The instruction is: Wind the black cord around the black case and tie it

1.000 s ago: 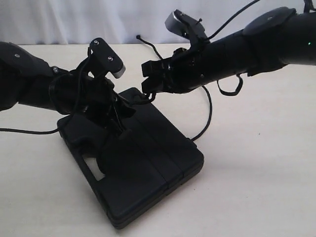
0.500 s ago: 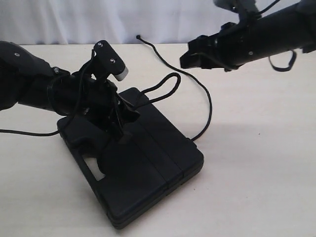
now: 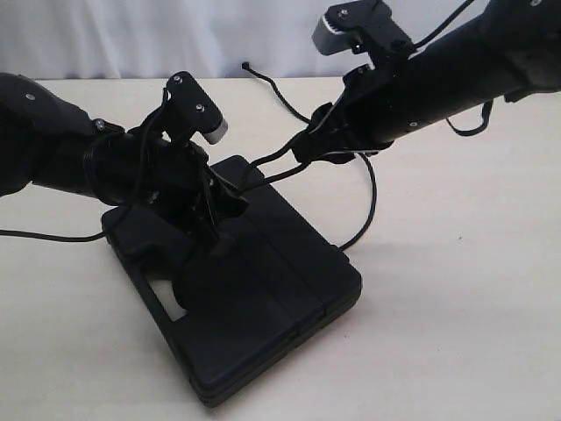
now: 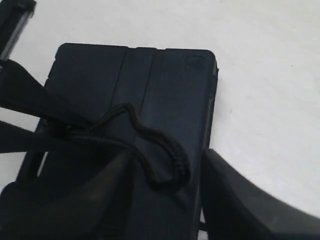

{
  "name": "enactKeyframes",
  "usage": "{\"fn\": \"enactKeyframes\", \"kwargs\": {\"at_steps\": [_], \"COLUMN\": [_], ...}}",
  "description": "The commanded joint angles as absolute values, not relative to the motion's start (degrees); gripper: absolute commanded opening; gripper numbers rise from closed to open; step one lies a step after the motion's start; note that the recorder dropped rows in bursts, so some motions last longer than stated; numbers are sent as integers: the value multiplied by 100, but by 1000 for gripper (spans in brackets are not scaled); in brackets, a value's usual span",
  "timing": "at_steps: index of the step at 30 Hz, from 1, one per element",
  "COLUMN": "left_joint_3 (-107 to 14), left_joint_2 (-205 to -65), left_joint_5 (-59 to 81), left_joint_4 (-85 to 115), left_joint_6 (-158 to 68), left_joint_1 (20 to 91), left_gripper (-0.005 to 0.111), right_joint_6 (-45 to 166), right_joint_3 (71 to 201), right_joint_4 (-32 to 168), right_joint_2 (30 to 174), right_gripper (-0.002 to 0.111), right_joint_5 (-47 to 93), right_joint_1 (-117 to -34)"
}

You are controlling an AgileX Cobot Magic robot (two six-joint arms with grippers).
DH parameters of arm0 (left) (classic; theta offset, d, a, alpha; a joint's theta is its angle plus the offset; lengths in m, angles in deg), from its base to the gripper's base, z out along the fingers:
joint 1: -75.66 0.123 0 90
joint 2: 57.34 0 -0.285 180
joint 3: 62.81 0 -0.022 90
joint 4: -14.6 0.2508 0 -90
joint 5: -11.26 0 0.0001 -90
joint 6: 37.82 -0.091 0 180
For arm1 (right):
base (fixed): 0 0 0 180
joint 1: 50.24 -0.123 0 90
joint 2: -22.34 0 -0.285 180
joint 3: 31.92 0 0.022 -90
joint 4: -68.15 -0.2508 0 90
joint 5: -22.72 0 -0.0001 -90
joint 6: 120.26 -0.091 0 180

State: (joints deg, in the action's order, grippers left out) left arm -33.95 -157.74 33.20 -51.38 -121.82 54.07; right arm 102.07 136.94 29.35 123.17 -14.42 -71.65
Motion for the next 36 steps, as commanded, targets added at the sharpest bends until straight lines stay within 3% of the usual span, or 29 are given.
{"fn": "enactKeyframes", "kwargs": {"at_steps": [1,8,10,14,25,29,36], "left_joint_3": [-3455,-3455,-3455,-3455,-3455,-3455,-3455], "left_joint_2": [-15753,-15753,-15753,-15753,-15753,-15753,-15753], "left_joint_5": [3369,3369,3369,3369,3347,3347,3335], "left_joint_4": [-5247,-5247,-5247,-5247,-5380,-5380,-5380], "left_joint_6": [-12186,-12186,-12186,-12186,-12186,-12186,-12186], "left_joint_1": [5362,5362,5362,5362,5362,5362,5362], "left_gripper": [0,0,0,0,0,0,0], "right_joint_6": [10087,10087,10087,10129,10341,10341,9715], "right_joint_3": [13687,13687,13687,13687,13687,13687,13687], "right_joint_4": [3154,2895,2791,2348,1750,1805,2518], "right_joint_2": [12558,12892,12974,13056,13172,13186,12725], "right_gripper": [35,35,28,4,4,13,52], "right_joint_5": [-957,-691,-706,-735,-1203,-1203,-1268], "right_joint_1": [-7235,-7235,-7235,-7235,-7235,-7235,-7223]}}
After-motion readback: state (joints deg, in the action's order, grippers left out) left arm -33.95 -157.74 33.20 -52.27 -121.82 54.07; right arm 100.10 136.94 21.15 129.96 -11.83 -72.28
